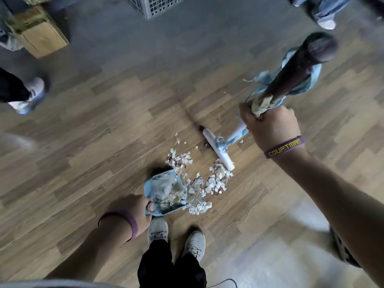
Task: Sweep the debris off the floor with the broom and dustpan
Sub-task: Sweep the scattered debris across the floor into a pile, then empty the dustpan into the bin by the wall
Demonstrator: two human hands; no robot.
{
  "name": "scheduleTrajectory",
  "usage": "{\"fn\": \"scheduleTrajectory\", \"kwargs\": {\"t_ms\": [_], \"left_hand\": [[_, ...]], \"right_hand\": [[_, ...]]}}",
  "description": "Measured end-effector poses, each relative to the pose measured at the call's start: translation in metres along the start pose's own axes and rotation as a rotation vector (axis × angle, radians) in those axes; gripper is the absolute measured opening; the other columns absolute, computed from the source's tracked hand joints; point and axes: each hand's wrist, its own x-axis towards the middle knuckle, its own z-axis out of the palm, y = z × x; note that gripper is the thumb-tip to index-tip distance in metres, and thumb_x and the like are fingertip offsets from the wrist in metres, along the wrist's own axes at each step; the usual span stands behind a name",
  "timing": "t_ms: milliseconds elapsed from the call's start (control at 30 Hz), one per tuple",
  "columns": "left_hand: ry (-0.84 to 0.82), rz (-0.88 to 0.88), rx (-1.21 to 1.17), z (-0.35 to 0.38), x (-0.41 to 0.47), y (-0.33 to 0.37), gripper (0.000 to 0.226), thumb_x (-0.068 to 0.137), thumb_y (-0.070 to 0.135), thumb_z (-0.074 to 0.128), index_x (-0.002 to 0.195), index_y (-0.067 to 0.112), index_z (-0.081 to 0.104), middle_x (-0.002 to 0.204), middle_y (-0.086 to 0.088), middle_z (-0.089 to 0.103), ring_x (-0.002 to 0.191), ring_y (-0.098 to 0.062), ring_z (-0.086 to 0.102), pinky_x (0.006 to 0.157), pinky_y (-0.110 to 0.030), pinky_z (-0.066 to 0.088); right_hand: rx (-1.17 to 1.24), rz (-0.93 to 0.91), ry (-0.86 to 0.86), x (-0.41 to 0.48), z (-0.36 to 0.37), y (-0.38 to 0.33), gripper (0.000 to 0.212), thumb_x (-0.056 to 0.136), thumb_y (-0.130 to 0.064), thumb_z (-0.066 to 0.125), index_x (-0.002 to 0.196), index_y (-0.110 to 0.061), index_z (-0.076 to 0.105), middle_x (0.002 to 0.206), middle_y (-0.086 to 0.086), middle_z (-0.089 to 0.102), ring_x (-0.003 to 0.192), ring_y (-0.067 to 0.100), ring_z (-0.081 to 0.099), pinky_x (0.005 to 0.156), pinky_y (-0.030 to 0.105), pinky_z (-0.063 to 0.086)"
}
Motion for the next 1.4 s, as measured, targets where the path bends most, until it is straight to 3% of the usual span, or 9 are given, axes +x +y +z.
{"fn": "scheduleTrajectory", "kwargs": {"t_ms": [67, 133, 300, 433, 533, 933, 1067, 1233, 1400], "left_hand": [[0.012, -0.007, 0.007, 0.002, 0.003, 0.001, 0.031, 0.092, 0.041, 0.039, 0.1, 0.022, 0.062, 0.103, -0.001, 0.068, 0.099, -0.024, 0.063, 0.075, -0.028, 0.045], [0.022, -0.013, 0.0, 0.004, 0.005, 0.0, 0.031, 0.091, 0.043, 0.04, 0.1, 0.022, 0.061, 0.103, 0.0, 0.068, 0.099, -0.024, 0.063, 0.074, -0.027, 0.045], [0.035, -0.013, -0.014, 0.008, 0.003, -0.003, 0.03, 0.091, 0.043, 0.042, 0.104, 0.025, 0.062, 0.105, 0.001, 0.068, 0.1, -0.023, 0.063, 0.075, -0.026, 0.046], [0.039, -0.035, -0.015, 0.01, 0.003, -0.004, 0.03, 0.09, 0.044, 0.042, 0.102, 0.026, 0.063, 0.103, 0.002, 0.069, 0.098, -0.023, 0.064, 0.074, -0.026, 0.046], [0.038, -0.032, -0.025, 0.013, 0.002, -0.001, 0.029, 0.09, 0.043, 0.041, 0.099, 0.025, 0.062, 0.101, 0.002, 0.069, 0.096, -0.024, 0.064, 0.071, -0.027, 0.044], [0.046, -0.016, -0.023, 0.022, -0.011, -0.009, 0.025, 0.091, 0.04, 0.041, 0.1, 0.026, 0.06, 0.101, 0.0, 0.069, 0.096, -0.025, 0.063, 0.076, -0.028, 0.046], [0.041, -0.028, -0.029, 0.024, -0.012, -0.018, 0.027, 0.091, 0.039, 0.041, 0.101, 0.025, 0.062, 0.1, -0.001, 0.069, 0.097, -0.025, 0.063, 0.076, -0.028, 0.046], [0.03, -0.037, -0.072, 0.015, -0.029, -0.032, 0.03, 0.093, 0.04, 0.039, 0.099, 0.025, 0.064, 0.098, -0.001, 0.069, 0.094, -0.026, 0.063, 0.07, -0.027, 0.043], [0.0, -0.063, -0.207, -0.005, -0.056, -0.046, 0.029, 0.092, 0.037, 0.042, 0.095, 0.023, 0.067, 0.096, -0.004, 0.07, 0.092, -0.029, 0.062, 0.07, -0.028, 0.044]], "right_hand": [[-0.096, 0.055, -0.095, -0.005, 0.007, 0.009, 0.058, 0.086, -0.062, 0.045, 0.093, -0.008, 0.068, 0.09, 0.024, 0.066, 0.092, 0.045, 0.059, 0.067, 0.032, 0.032], [-0.135, 0.067, -0.161, -0.014, 0.019, 0.017, 0.052, 0.087, -0.058, 0.049, 0.1, -0.011, 0.067, 0.094, 0.021, 0.067, 0.094, 0.043, 0.06, 0.067, 0.031, 0.03], [-0.069, 0.103, -0.203, -0.038, 0.042, 0.013, 0.041, 0.09, -0.049, 0.05, 0.095, -0.011, 0.065, 0.087, 0.017, 0.068, 0.086, 0.039, 0.062, 0.065, 0.03, 0.034], [-0.025, 0.015, -0.246, -0.059, 0.044, -0.02, 0.036, 0.091, -0.047, 0.052, 0.099, -0.014, 0.065, 0.08, 0.009, 0.064, 0.077, 0.03, 0.06, 0.063, 0.026, 0.031], [0.123, 0.05, -0.234, -0.066, 0.045, -0.044, 0.029, 0.089, -0.042, 0.058, 0.093, -0.014, 0.066, 0.072, 0.013, 0.062, 0.081, 0.037, 0.062, 0.064, 0.031, 0.038], [0.248, 0.072, -0.175, -0.082, 0.039, -0.068, 0.044, 0.087, -0.05, 0.056, 0.081, -0.008, 0.067, 0.071, 0.013, 0.066, 0.078, 0.039, 0.058, 0.062, 0.027, 0.028], [0.282, 0.076, -0.075, -0.089, 0.038, -0.065, 0.052, 0.083, -0.056, 0.048, 0.07, -0.008, 0.063, 0.065, 0.016, 0.064, 0.072, 0.043, 0.059, 0.06, 0.03, 0.035], [0.285, 0.054, -0.042, -0.105, 0.03, -0.061, 0.056, 0.076, -0.062, 0.029, 0.074, -0.017, 0.062, 0.066, 0.011, 0.063, 0.069, 0.039, 0.06, 0.063, 0.04, 0.05], [0.274, 0.125, -0.004, -0.128, 0.006, -0.072, 0.05, 0.081, -0.056, 0.035, 0.08, -0.016, 0.065, 0.072, 0.011, 0.066, 0.072, 0.039, 0.062, 0.066, 0.046, 0.052]]}}
